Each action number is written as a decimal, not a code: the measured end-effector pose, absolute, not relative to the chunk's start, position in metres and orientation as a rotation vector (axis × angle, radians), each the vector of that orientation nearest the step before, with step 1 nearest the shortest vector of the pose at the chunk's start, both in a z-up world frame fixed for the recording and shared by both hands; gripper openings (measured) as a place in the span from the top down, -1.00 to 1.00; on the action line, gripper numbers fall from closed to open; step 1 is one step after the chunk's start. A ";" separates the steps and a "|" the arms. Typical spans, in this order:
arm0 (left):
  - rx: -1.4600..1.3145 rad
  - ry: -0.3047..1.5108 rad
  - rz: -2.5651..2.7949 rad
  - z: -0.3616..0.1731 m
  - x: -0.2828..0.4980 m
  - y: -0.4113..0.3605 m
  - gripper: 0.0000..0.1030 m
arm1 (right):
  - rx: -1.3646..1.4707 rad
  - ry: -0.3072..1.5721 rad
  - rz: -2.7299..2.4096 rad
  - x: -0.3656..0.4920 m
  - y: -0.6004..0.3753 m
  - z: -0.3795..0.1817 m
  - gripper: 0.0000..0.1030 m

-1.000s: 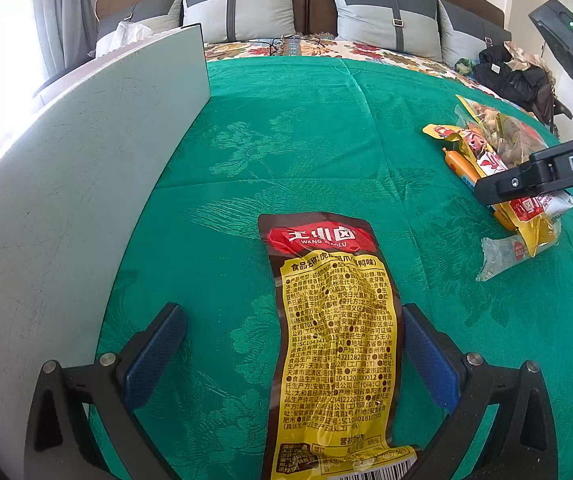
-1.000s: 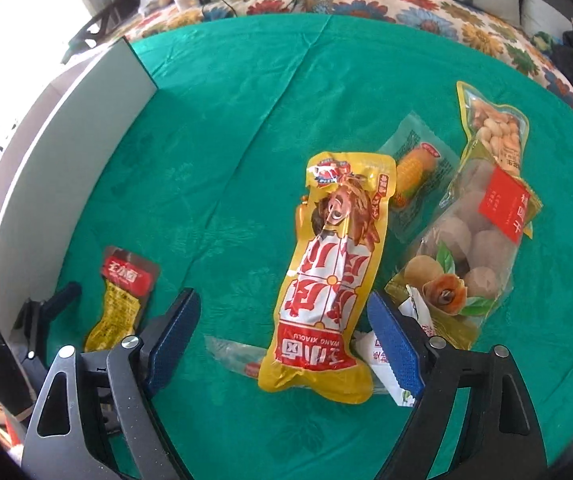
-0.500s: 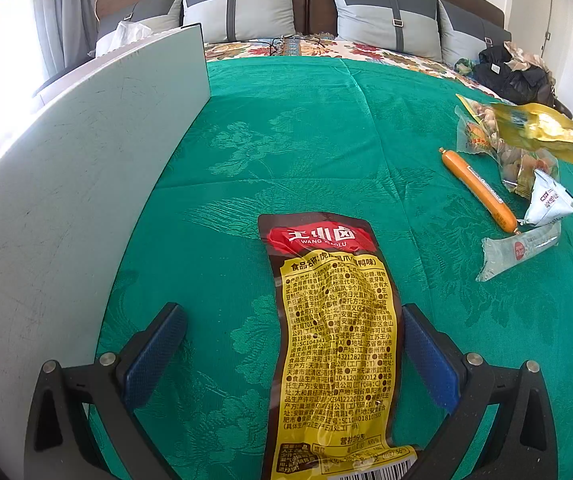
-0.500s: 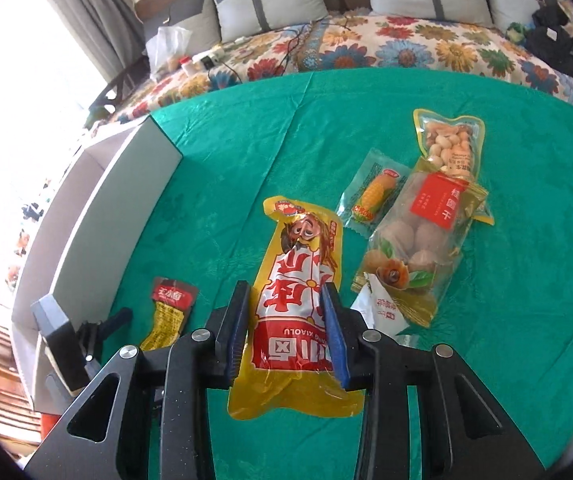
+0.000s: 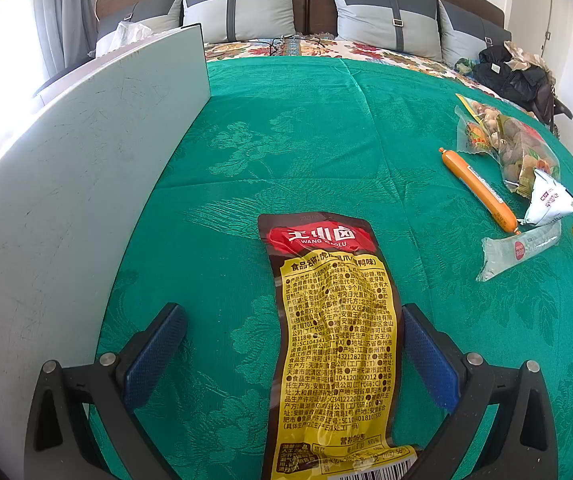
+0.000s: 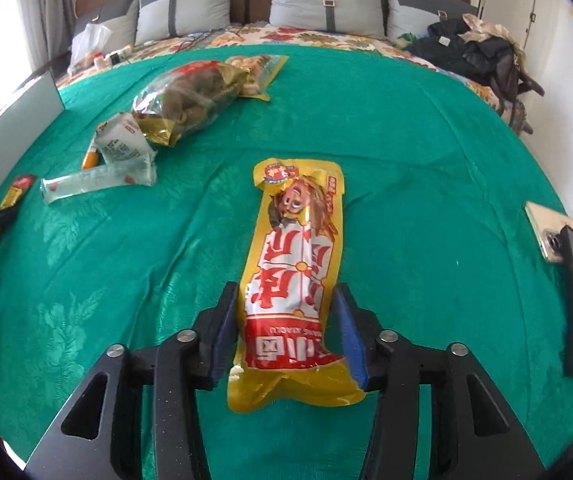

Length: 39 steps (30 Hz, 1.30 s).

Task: Organize snacks
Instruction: 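Close the left tool on the spicy snack pack while the right tool holds the sausage pack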

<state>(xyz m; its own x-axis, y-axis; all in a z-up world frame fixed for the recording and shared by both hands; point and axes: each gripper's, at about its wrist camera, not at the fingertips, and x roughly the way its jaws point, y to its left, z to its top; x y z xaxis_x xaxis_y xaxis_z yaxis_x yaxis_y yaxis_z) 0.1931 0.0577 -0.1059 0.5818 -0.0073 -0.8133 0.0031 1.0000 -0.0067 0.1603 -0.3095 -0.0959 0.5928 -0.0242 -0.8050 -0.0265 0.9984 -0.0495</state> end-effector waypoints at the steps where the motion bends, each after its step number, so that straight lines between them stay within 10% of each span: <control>1: -0.005 0.950 -0.006 -0.106 0.193 0.058 -1.00 | -0.066 0.950 -0.003 0.159 -0.309 -0.096 -0.56; 7: -0.005 0.950 -0.006 -0.106 0.193 0.057 -1.00 | 0.013 0.924 -0.025 0.156 -0.320 -0.105 -0.86; 39: -0.005 0.950 -0.006 -0.106 0.193 0.058 -1.00 | 0.013 0.926 -0.025 0.158 -0.321 -0.106 -0.93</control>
<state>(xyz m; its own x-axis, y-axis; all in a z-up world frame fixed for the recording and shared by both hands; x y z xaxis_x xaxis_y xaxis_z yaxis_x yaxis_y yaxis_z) 0.1929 0.0580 -0.1059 0.5820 -0.0077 -0.8131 0.0033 1.0000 -0.0072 0.1580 -0.3206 -0.1057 0.6011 -0.0159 -0.7990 0.0268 0.9996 0.0003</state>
